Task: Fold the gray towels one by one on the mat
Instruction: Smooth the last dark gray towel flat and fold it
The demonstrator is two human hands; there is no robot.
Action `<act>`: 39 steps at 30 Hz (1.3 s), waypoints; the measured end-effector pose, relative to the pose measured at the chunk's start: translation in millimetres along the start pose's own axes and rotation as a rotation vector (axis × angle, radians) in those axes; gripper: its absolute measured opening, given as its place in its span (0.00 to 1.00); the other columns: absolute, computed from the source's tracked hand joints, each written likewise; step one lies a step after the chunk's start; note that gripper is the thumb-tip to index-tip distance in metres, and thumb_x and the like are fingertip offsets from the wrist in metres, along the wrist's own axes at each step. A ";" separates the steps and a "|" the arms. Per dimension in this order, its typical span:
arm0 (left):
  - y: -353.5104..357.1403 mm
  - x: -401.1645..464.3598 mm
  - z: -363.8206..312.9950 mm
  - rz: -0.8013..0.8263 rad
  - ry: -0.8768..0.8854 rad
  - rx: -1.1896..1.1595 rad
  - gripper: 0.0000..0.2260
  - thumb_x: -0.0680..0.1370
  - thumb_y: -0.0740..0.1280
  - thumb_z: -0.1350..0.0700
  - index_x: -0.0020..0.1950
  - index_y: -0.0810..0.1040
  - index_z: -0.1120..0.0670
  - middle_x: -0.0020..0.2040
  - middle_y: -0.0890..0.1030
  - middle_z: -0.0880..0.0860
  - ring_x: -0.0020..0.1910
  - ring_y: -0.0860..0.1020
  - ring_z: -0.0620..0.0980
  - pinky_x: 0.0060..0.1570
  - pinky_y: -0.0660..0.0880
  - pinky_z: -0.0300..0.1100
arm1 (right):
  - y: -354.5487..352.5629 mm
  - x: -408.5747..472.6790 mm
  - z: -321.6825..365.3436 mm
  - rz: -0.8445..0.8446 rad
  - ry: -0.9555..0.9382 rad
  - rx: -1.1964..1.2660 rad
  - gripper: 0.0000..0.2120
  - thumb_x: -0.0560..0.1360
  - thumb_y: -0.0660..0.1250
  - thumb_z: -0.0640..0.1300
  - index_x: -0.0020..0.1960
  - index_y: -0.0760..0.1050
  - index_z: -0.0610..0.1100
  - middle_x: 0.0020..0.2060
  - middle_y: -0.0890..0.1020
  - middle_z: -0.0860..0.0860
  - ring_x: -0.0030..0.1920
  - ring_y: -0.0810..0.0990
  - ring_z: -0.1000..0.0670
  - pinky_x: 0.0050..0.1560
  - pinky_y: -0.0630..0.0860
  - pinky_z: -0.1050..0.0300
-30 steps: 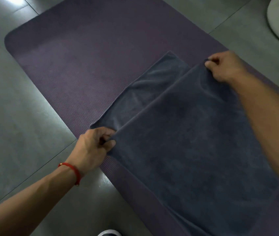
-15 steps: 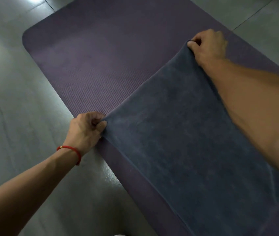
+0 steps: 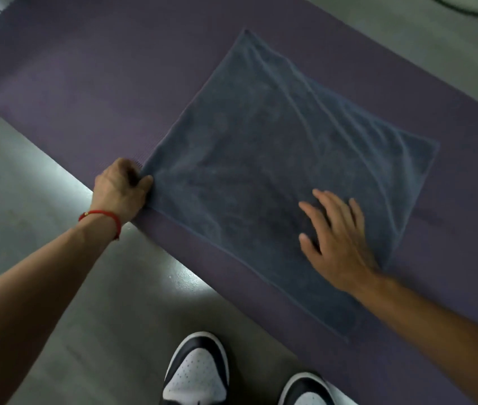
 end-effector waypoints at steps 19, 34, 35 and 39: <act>-2.1 -3.9 23.8 0.146 -0.222 -0.758 0.11 0.78 0.72 0.58 0.52 0.78 0.65 0.52 0.80 0.58 0.47 0.81 0.55 0.33 0.83 0.42 | 2.4 -143.4 -11.3 0.249 0.107 0.314 0.14 0.76 0.72 0.40 0.60 0.80 0.48 0.50 0.77 0.60 0.48 0.77 0.60 0.53 0.71 0.70; -22.4 -8.2 19.5 0.341 0.214 -0.396 0.17 0.77 0.62 0.72 0.46 0.83 0.52 0.47 0.81 0.57 0.48 0.78 0.58 0.54 0.75 0.51 | 3.0 -145.8 15.3 0.302 -0.004 0.328 0.15 0.69 0.65 0.38 0.51 0.72 0.55 0.47 0.71 0.64 0.48 0.73 0.60 0.48 0.70 0.69; -24.1 -8.7 17.0 0.385 0.203 -0.420 0.18 0.77 0.61 0.72 0.48 0.85 0.53 0.51 0.83 0.57 0.52 0.80 0.58 0.58 0.75 0.51 | -2.9 -143.0 9.0 0.261 0.053 0.369 0.13 0.70 0.65 0.39 0.49 0.73 0.55 0.46 0.73 0.63 0.47 0.75 0.59 0.45 0.71 0.69; -30.4 -17.8 -7.3 0.551 0.331 -0.131 0.26 0.74 0.62 0.75 0.56 0.84 0.47 0.49 0.84 0.48 0.46 0.79 0.50 0.49 0.76 0.37 | -33.7 -137.2 -29.6 0.002 0.367 0.594 0.12 0.70 0.71 0.34 0.42 0.78 0.52 0.38 0.80 0.59 0.38 0.79 0.56 0.35 0.72 0.68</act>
Point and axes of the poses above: each hand's wrist, its own x-axis towards the middle knuckle, its own y-axis out of the palm, z = x × y, the point moved 10 cm from there along x, towards the middle knuckle
